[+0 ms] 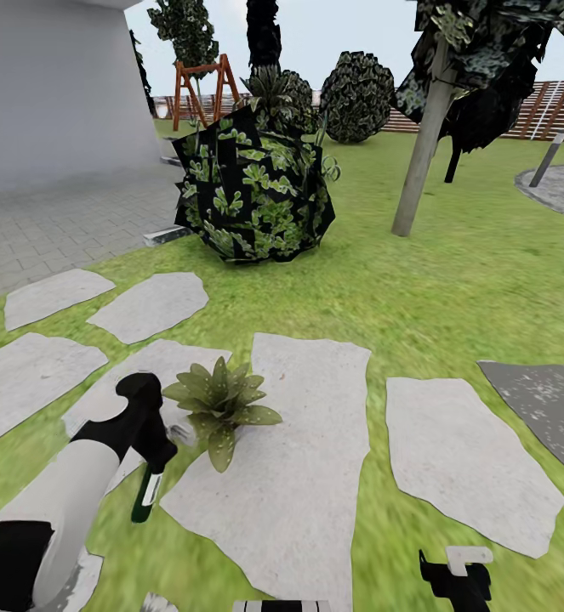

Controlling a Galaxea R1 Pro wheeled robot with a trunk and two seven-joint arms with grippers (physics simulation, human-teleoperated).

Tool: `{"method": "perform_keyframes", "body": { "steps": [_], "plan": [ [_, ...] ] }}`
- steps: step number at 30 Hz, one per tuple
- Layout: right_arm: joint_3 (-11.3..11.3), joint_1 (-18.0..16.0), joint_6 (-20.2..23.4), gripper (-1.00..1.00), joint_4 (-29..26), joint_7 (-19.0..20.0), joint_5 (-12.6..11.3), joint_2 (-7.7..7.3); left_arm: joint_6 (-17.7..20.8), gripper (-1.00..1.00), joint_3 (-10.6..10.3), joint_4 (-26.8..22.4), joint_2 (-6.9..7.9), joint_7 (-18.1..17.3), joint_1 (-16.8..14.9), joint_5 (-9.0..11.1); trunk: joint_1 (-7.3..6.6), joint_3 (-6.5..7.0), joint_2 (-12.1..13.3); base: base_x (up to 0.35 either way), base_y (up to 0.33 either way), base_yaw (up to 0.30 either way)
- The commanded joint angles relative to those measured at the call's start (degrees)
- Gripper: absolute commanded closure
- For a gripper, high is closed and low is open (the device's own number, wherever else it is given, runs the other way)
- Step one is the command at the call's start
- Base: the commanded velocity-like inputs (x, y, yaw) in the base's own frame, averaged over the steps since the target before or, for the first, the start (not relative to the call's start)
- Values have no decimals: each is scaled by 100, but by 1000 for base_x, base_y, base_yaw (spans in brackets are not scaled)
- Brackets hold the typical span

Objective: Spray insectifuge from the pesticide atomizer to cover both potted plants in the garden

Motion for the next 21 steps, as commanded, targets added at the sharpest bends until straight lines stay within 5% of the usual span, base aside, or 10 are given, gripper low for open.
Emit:
{"method": "perform_keyframes", "body": {
  "steps": [1, 8, 21],
  "plan": [
    [-28, -5, -20, -100, 10, -34, 61, 3, 63, 100, -19, -6, -4, -56, 85, -13, -1, -4, -2, 0, 0, 0],
    [-28, -5, -20, -100, 10, -34, 69, 8, 65, 100, 192, -43, 49, -56, 249, 89, -1, -4, -2, 0, 44, -193],
    [-28, -5, -20, -100, 19, -34, 70, 11, 74, 100, 311, -70, 48, -56, 256, 74, -1, -4, -2, -23, 295, -291]
  ]
}}
